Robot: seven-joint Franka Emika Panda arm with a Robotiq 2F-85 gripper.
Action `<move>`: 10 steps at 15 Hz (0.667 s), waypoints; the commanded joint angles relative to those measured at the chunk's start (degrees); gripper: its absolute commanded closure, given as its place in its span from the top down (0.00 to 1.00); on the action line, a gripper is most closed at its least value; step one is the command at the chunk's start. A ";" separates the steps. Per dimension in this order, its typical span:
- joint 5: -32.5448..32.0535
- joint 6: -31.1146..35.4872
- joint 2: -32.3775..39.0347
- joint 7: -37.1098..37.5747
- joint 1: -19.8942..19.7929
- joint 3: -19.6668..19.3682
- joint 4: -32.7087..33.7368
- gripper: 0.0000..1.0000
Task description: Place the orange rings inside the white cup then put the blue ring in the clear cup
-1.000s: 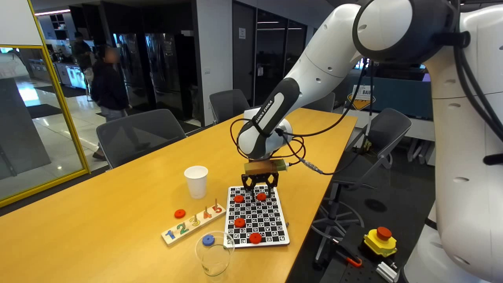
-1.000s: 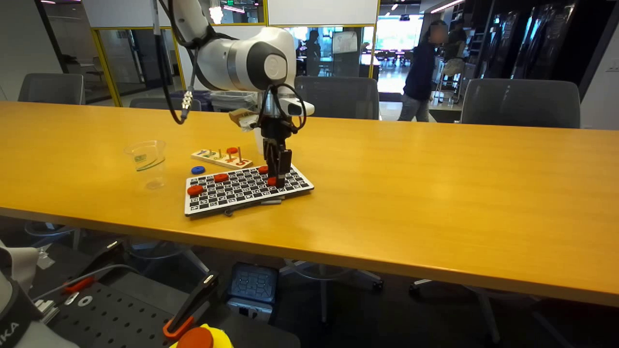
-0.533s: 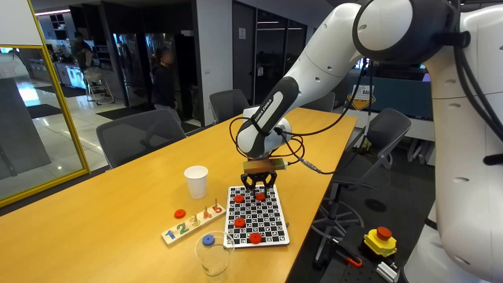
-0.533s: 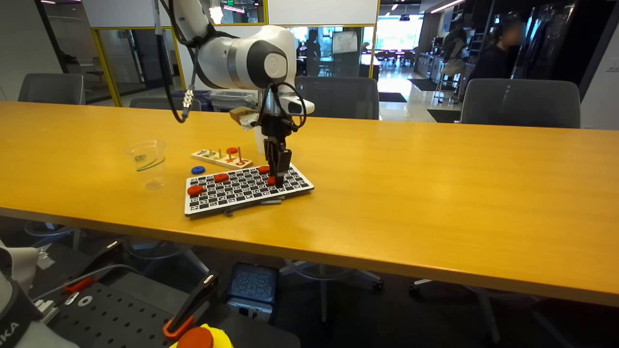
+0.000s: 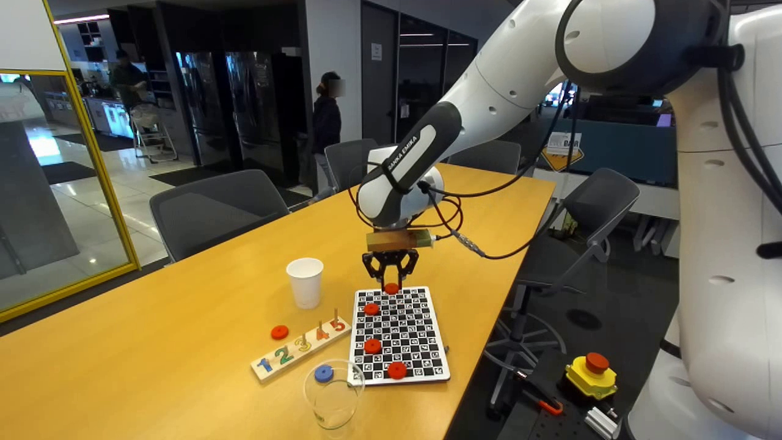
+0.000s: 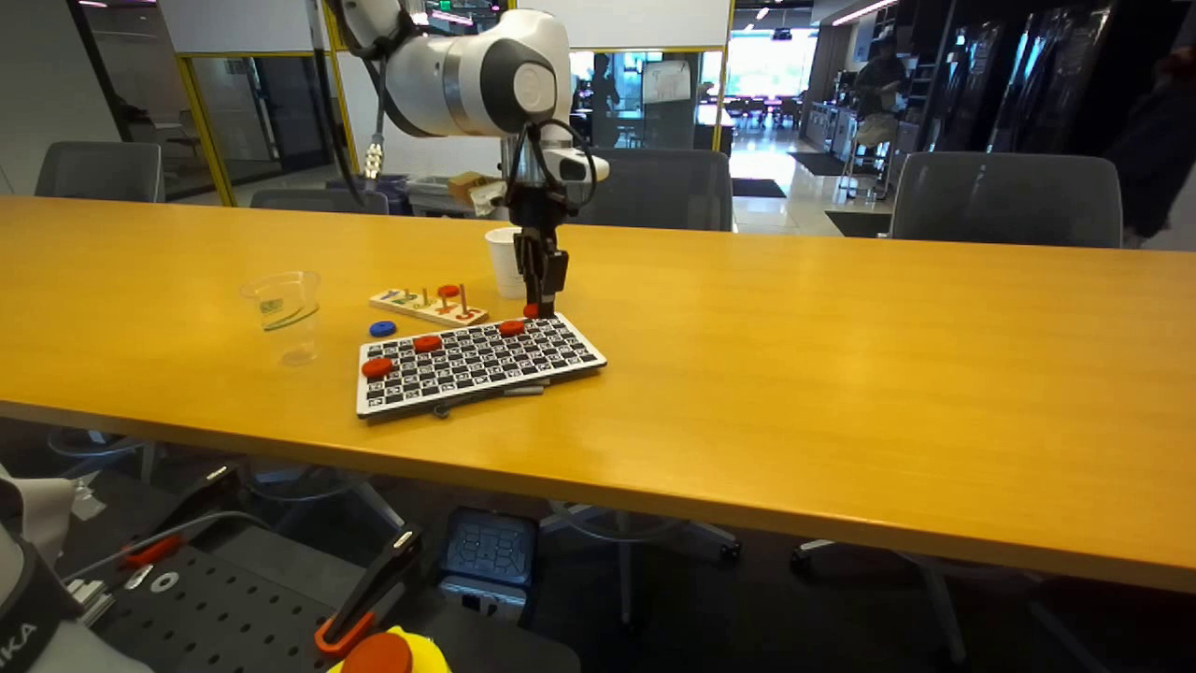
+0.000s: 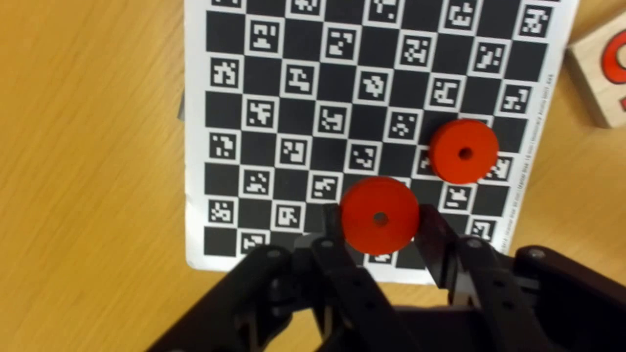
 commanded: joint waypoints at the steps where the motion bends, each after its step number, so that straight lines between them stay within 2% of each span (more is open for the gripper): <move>1: 0.64 -5.34 -0.73 -0.58 1.84 0.70 6.97 0.24; 10: 0.99 -13.16 7.70 -1.73 5.96 4.72 27.53 0.24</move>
